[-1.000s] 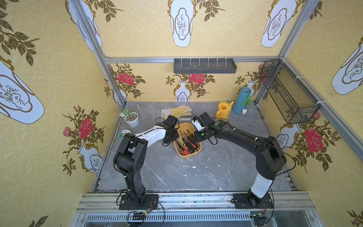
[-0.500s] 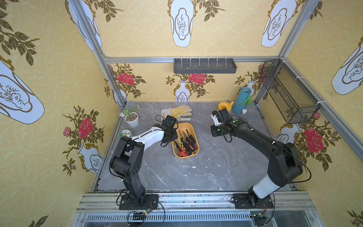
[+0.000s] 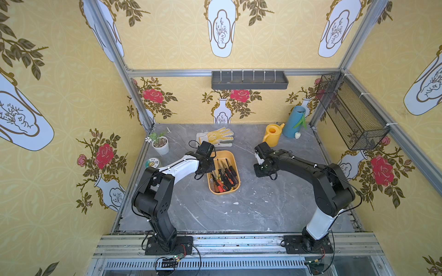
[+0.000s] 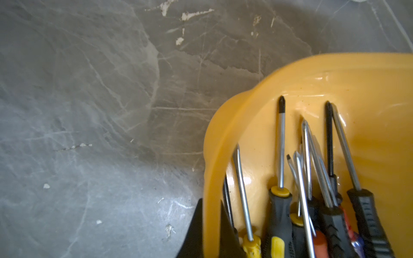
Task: Take out the screwdriver from the storage box
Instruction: Place the screwdriver at the center of the board.
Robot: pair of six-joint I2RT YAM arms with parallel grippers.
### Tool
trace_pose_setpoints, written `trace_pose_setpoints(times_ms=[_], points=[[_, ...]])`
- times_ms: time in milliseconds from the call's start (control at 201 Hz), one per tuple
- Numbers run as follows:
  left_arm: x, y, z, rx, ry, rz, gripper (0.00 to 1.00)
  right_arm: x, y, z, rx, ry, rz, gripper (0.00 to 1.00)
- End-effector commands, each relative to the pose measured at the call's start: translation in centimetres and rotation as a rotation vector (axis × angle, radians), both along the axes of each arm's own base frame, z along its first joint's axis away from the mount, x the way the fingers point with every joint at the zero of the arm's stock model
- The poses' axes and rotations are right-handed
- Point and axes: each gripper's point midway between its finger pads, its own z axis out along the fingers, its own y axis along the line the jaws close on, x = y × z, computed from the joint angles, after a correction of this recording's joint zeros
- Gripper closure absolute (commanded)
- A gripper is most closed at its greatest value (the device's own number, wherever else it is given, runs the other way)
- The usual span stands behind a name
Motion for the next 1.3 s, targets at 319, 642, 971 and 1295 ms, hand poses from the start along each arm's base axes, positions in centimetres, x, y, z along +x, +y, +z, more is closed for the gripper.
trace_pose_setpoints(times_ms=[319, 642, 971, 1295], points=[[0.5, 0.6, -0.3, 0.029, -0.017, 0.029, 1.0, 0.2, 0.0, -2.7, -0.058, 0.061, -0.016, 0.93], [0.6, 0.7, 0.0, 0.024, -0.027, 0.048, 1.0, 0.0, -0.2, -3.3, -0.115, 0.079, -0.007, 0.65], [0.6, 0.4, -0.1, 0.006, -0.018, 0.057, 1.0, 0.1, 0.4, -3.0, -0.097, 0.062, -0.001, 0.55], [0.8, -0.4, -0.4, -0.034, -0.004, 0.053, 1.0, 1.7, 1.9, 0.5, -0.071, -0.052, 0.039, 0.46]])
